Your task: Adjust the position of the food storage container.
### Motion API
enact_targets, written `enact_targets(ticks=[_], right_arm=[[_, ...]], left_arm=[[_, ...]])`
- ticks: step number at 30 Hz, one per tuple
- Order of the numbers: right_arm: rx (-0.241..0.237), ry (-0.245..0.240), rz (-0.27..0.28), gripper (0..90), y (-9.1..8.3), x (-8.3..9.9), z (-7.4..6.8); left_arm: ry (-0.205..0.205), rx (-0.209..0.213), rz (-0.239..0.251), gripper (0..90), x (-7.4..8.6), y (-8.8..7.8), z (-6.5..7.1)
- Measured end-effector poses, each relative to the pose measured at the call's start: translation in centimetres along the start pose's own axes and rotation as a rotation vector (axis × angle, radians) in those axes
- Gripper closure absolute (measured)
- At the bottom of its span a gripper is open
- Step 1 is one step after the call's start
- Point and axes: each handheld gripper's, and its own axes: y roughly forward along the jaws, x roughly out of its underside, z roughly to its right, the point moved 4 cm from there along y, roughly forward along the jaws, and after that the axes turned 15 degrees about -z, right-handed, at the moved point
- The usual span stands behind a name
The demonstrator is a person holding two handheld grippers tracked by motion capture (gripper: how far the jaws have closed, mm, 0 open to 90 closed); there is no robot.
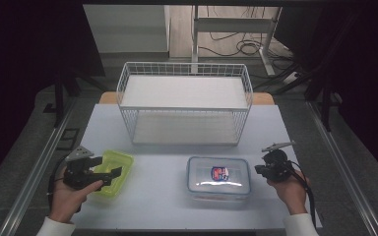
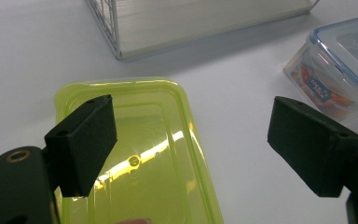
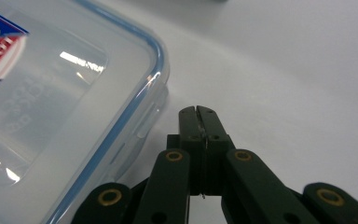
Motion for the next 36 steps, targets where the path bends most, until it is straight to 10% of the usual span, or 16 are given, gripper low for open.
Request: enact_targets(ticks=[14,36], right_arm=[[0.036,-0.025,-0.056,89.6,1.0,-0.7,-1.6],[-0.032,-0.158,-0.022,89.6,3.4,-4.2,-8.6]], left_arm=[[0.007,0.001,0.000,15.7,0.2,-0.2,0.4],[0.022,0.004,-0.017,15.6,0.2,0.3,1.1]])
